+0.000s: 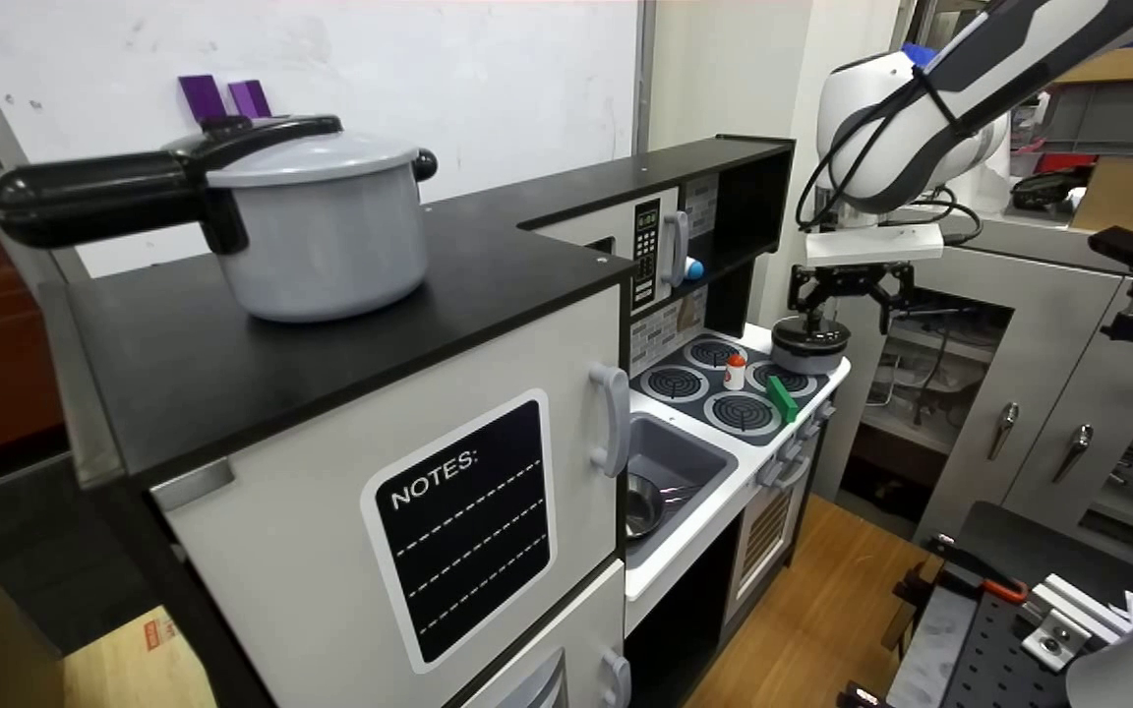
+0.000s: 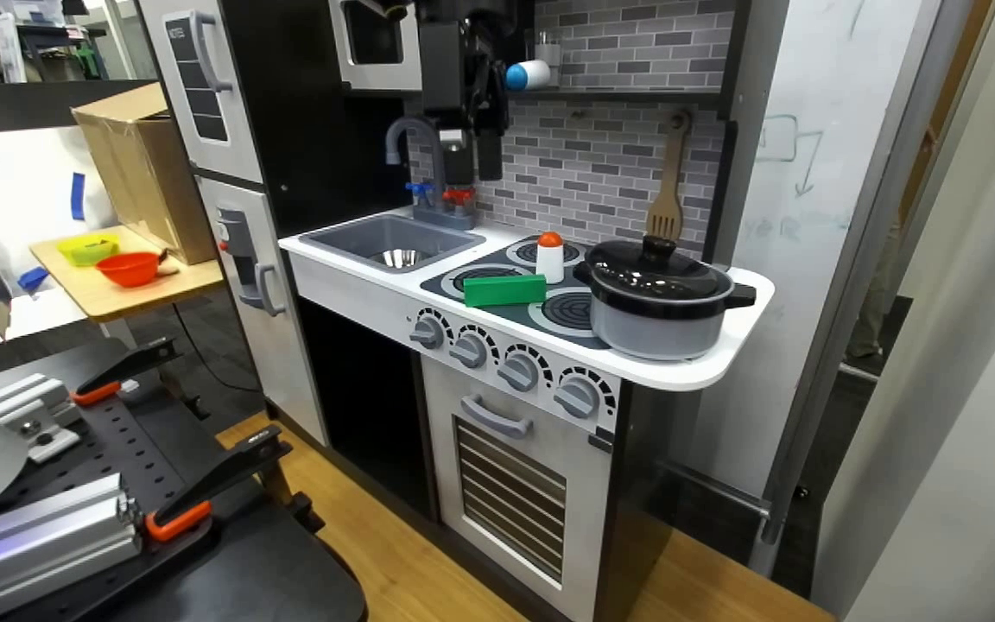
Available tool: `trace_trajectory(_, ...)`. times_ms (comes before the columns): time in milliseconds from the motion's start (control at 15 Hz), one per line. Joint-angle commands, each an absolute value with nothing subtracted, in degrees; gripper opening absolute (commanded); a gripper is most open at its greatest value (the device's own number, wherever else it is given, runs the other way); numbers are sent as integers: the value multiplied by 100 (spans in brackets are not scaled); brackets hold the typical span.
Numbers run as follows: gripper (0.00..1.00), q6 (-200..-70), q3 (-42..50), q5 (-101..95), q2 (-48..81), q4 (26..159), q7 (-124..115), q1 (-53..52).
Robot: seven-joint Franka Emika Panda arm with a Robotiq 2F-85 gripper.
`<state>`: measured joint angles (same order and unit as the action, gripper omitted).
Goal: Take off the lid from the pot, place the white object inside, and cover it with the lid
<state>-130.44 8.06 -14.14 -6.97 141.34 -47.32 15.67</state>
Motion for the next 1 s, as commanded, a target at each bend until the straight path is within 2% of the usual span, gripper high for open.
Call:
trace_trajectory(0,100,-13064,893,-1606,-213,13825,-5259,1573)
trace_trajectory(400,100,-12943,1179,-1747,347,13126,-5474,1440)
trace_trajectory(933,100,-13064,1234,-1660,255,13304,-5416,1415)
